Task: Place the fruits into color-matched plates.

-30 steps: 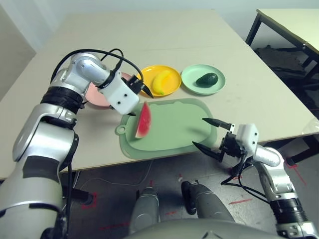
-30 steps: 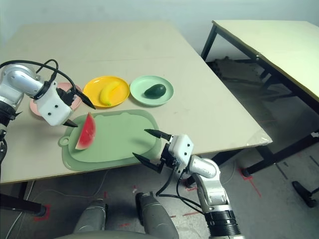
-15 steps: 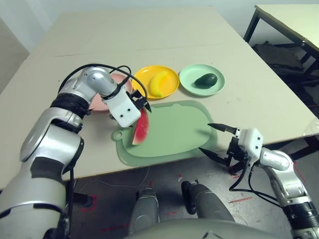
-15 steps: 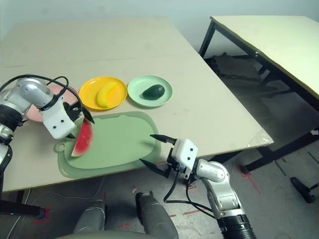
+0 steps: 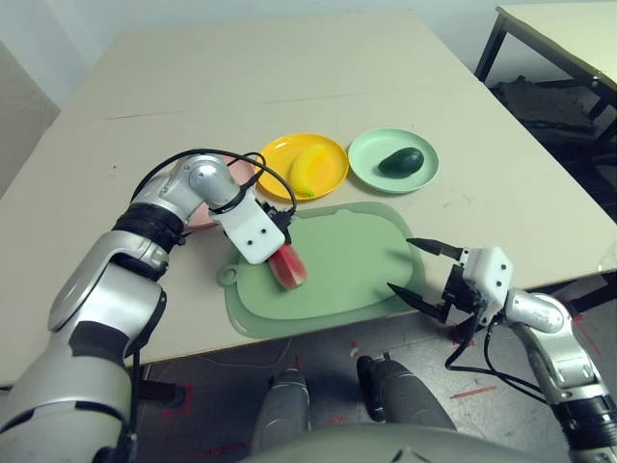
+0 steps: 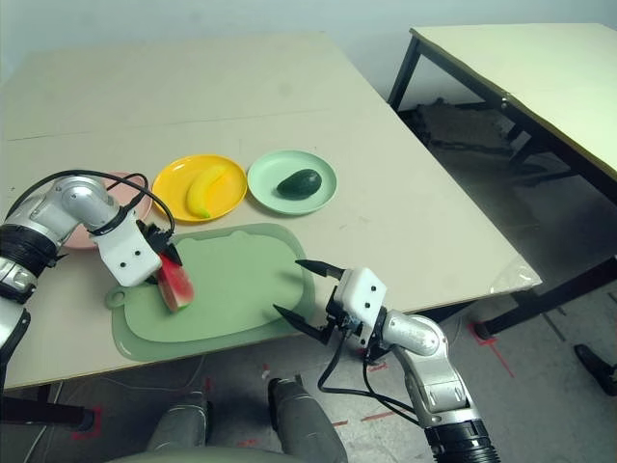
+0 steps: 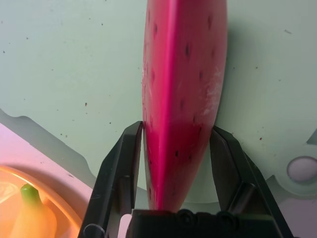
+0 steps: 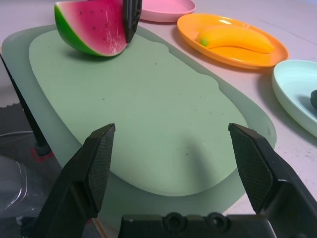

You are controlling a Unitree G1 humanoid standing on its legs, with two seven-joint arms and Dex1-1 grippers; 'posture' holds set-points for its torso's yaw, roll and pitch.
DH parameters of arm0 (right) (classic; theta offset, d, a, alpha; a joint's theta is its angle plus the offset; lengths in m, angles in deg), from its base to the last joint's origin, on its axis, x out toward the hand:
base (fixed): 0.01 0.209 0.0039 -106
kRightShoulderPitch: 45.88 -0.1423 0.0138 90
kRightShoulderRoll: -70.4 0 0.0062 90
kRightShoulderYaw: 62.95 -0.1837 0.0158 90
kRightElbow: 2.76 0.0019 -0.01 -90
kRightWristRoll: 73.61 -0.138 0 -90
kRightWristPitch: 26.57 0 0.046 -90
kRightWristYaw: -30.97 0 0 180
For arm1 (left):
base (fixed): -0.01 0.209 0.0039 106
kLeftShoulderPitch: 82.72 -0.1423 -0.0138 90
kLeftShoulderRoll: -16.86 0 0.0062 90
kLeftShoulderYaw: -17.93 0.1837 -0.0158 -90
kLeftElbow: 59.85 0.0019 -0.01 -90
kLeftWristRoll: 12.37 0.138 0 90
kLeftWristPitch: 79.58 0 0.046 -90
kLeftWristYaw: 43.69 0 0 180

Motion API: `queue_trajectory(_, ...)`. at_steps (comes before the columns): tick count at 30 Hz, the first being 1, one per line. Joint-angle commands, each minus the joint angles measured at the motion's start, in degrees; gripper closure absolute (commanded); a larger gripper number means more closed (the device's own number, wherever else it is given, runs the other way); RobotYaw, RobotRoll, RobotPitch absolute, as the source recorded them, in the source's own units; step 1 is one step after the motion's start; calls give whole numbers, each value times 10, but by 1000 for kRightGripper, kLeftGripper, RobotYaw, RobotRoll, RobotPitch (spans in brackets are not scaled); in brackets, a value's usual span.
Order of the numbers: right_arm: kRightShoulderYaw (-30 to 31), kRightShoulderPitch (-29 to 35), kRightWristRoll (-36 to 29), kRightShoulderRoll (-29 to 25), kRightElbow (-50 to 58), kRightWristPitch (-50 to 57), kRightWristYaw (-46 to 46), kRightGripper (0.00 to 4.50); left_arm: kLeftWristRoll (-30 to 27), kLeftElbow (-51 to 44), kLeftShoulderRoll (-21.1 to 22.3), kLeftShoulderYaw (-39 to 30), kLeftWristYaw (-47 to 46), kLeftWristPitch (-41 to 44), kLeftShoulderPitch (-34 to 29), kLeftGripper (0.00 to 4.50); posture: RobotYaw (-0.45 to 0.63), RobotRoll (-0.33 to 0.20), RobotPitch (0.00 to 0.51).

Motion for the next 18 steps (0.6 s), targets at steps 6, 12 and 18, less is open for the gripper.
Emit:
queue_trajectory(6,10,-2,-11,2,16,7,6,0,-9,2,18,14,6,40,4,2282,-125,0,102)
queue_trajectory(12,18,-7,-34,5,54,35,7,0,-62,11,35,-10,6,130,30,2291,-115,0,99)
queue_trajectory(18,27,-16,-53,17,80,66,17,0,-91,20,62,-21,6,181,52,2294,-93,0,97)
